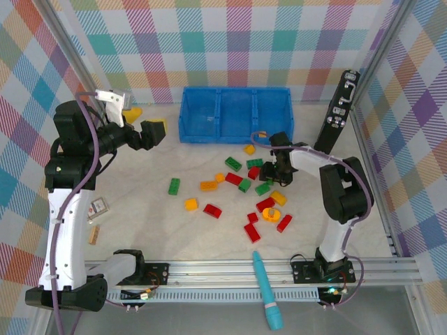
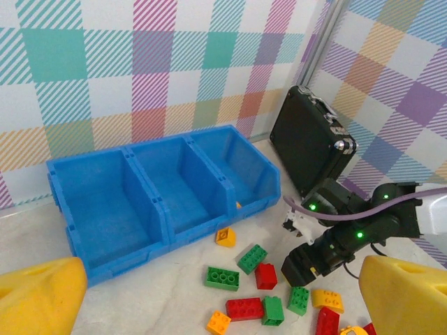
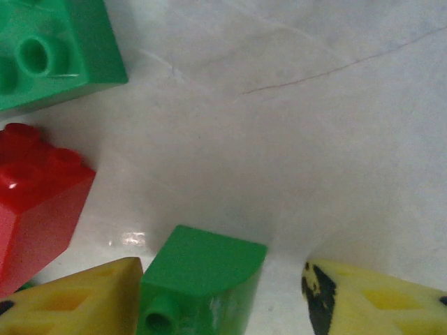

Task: Sort the legos into containers by color
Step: Pick up the lego from the center of the table.

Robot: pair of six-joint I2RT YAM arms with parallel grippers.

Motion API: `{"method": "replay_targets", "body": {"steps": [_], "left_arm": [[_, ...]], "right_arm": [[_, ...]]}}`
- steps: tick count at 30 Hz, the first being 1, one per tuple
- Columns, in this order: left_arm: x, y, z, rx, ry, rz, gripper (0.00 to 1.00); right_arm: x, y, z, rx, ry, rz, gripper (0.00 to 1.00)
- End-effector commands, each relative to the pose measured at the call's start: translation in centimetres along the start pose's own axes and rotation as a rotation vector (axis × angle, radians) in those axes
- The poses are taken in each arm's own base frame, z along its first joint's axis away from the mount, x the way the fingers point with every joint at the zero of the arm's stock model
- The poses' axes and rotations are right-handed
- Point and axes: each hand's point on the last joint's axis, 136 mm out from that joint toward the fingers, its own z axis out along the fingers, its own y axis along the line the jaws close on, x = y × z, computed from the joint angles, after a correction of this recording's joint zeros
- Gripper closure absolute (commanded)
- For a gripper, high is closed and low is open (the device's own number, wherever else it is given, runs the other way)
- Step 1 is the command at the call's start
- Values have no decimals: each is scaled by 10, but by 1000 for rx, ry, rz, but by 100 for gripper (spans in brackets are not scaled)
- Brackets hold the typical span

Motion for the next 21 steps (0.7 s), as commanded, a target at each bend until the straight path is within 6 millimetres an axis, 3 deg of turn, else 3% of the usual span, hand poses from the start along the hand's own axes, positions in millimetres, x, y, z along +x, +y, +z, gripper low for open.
{"method": "replay_targets", "body": {"steps": [1,5,13,16,21], "left_arm": [[-4,2,-6,-17,-25,24,0],[-4,4,-7,-32,-25,27,0],[-4,10,-7,-67,-21,52,0],[-6,14,-11,-107,-43,80,0],[-4,17,-13,-135,-65,119,0]], "right_arm": [[-19,4,4,20,-45,-4,40],[-19,-1,13,49,-25,-10,54],[-13,-12,14,101,-7,-4,70],[-25,-9,-3,106,-55,-16,74],[-76,19,-56,52,-186,-115,74]]}}
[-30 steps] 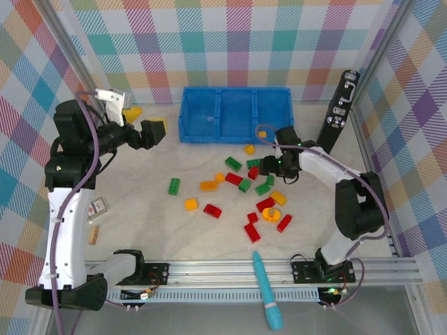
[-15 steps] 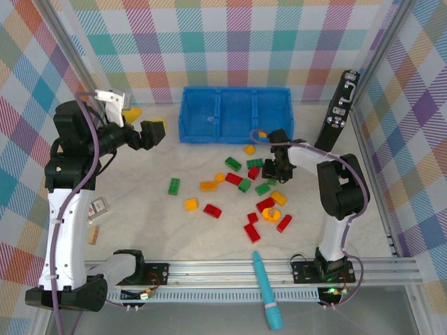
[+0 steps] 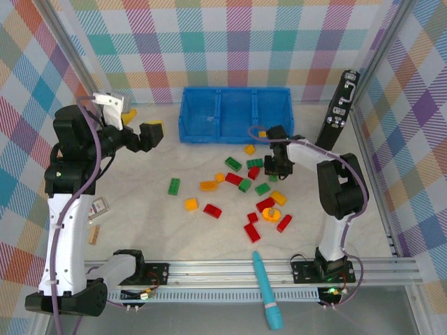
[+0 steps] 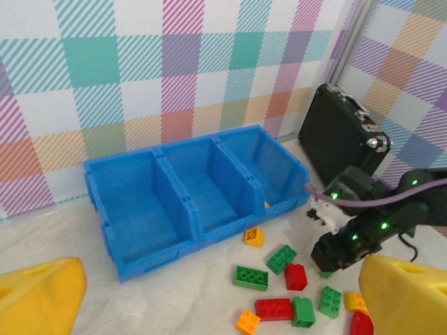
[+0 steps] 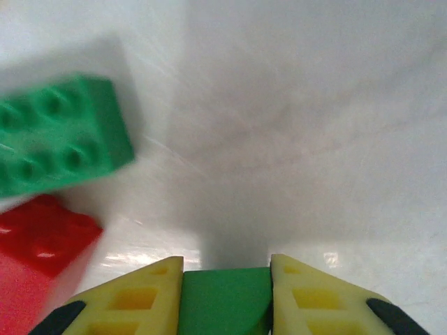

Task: Sort the legos into containers by color
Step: Pick up the lego from the center of the table, then place the lego in the container.

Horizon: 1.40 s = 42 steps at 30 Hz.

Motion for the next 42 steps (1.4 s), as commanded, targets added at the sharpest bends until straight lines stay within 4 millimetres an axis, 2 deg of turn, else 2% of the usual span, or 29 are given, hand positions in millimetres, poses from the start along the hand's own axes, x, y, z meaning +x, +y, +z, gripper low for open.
{"method": "replay_targets", "body": {"steps": [1,5,8,9,12,15,21,23,27,32,34,37,40,42], "left_arm": [[-7,8,-5,-47,-48,56,0],[-2,12,4,-42,-24,50,0],[-1,17,11,-44,-4,42,0],[-1,18,12,-45,2,42,0],[-1,20,14,-49,10,45,0],[0,22,14,-58,8,48,0],[6,23,15,-65,19,51,0],[8,24,16,-64,25,50,0],[9,24,17,-61,27,50,0],[11,24,19,-53,33,39,0],[12,23,18,-53,34,41,0],[11,23,16,-59,29,45,0],[9,22,15,-58,24,45,0],[8,21,14,-56,20,46,0]], "right_arm": [[-56,20,-50,-43,-165,-91,73],[-121,46,-100,-90,-336,-184,72],[-164,67,-117,-130,-436,-239,72],[-178,75,-118,-147,-460,-261,71],[-202,93,-112,-190,-503,-303,70],[-218,107,-91,-224,-513,-339,69],[-224,129,-53,-293,-518,-429,68],[-224,131,-45,-295,-524,-451,68],[-223,133,-37,-284,-520,-464,66],[-220,132,-32,-269,-510,-466,57],[-220,132,-37,-262,-512,-473,54],[-220,132,-55,-253,-538,-484,49],[-219,128,-83,-243,-562,-477,48],[-211,122,-100,-233,-558,-453,48]]}}
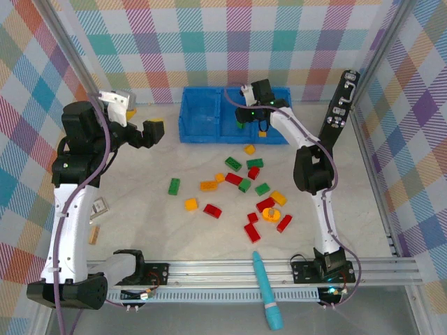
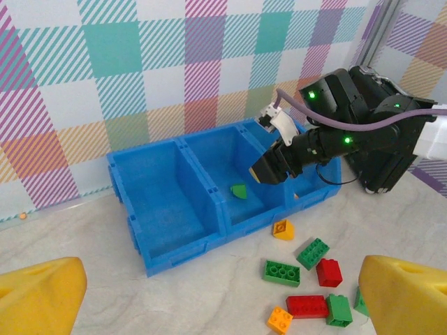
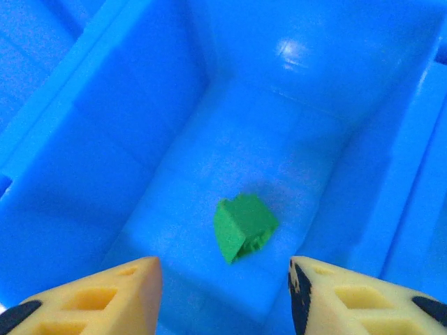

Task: Sort the legos into containers by color
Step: Place the lego in the container, then pick up the lego from the top-center of the table.

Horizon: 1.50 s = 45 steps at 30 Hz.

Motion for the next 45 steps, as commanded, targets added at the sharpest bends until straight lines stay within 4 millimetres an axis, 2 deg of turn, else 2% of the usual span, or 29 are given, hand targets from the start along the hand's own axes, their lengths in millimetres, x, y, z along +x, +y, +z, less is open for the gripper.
{"method": "replay_targets", "body": {"steps": [1,5,10,13,17,20,25,30,34,41,45], "left_arm": [[-4,-1,-9,-9,-23,13,0],[-4,-3,-11,-6,-37,16,0],[-4,-5,-12,5,-42,13,0],[-4,-6,-13,3,-42,11,0],[-4,-6,-16,-6,-48,16,0],[-4,-7,-18,-6,-53,22,0],[-4,-8,-21,-9,-59,29,0],[-6,-8,-25,-22,-62,40,0],[-6,-8,-29,-39,-72,52,0],[-3,-6,-26,-37,-63,53,0],[-2,-4,-22,-37,-54,48,0]], "right_arm": [[-25,7,-60,24,-58,8,48],[-1,11,-86,23,-25,79,48],[36,22,-95,-22,48,212,48],[61,27,-89,-47,92,332,47],[87,36,-76,-64,149,444,31],[98,40,-66,-47,176,453,27],[112,40,-49,14,217,441,24],[128,36,-24,80,241,433,22],[138,29,-11,167,257,395,21],[139,16,1,250,240,359,20],[139,17,8,251,247,357,21]]}}
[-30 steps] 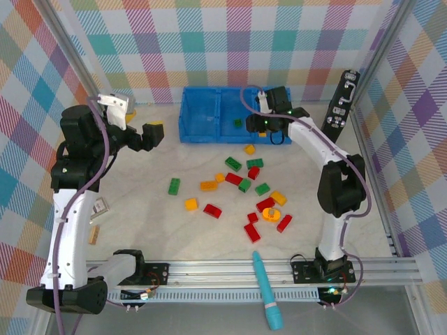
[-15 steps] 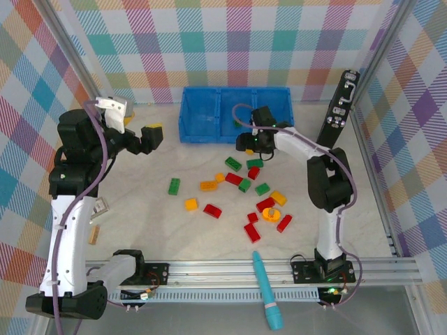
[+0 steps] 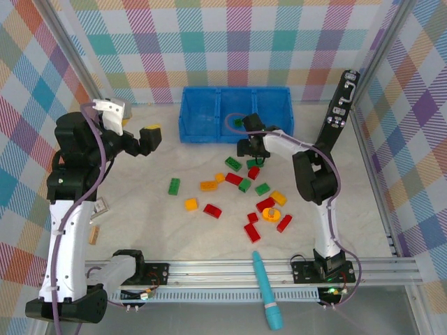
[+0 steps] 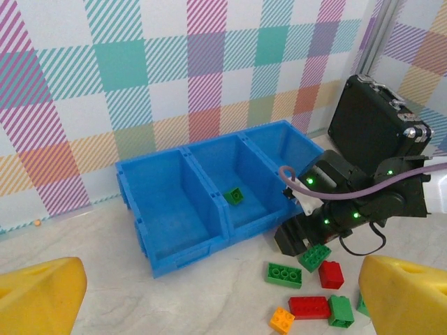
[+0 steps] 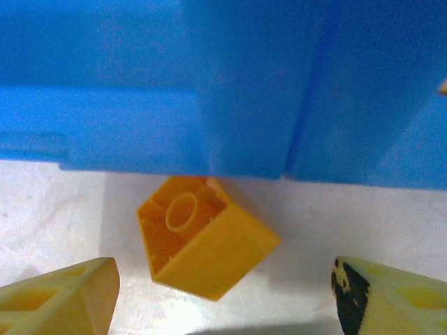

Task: Sort the legos into containers by color
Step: Pick up the lego from the top-center of the table.

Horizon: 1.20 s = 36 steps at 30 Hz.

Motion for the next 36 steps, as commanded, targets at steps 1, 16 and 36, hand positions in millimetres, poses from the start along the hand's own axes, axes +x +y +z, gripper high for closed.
{"method": "replay_targets", "body": {"steps": [1,16,36], "left_arm": [[-3,6,2,-14,-10,21,0],[2,8,5,-15,5,15,0],[0,3,-3,-17,-16,27,0]], "right_arm": [[-15,4,3,14,-43,-4,22],[-6,2,21,35,-5,-6,40],[-25,-6,-70,25,-97,-70,59]]}}
